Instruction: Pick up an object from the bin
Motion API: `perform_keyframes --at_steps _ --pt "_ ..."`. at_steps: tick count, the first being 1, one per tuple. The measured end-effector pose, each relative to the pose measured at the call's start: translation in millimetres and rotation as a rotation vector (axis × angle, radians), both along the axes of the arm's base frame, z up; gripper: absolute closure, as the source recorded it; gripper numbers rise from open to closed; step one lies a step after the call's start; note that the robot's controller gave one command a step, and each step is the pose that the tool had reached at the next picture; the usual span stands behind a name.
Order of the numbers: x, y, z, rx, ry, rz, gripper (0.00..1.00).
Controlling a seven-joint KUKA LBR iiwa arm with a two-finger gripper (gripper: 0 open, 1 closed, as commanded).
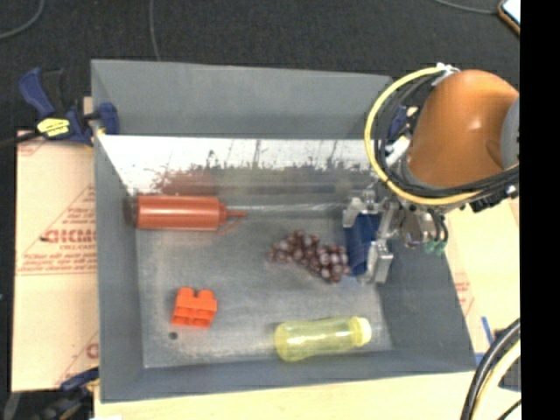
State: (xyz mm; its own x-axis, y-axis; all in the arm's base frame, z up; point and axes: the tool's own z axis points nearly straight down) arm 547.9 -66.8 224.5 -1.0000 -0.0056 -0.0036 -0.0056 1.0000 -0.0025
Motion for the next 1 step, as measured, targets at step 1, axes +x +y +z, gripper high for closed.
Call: perform_keyframes --at_steps 1 --pt "0.0 0.0 0.0 0.0 0.0 0.0 1.0"
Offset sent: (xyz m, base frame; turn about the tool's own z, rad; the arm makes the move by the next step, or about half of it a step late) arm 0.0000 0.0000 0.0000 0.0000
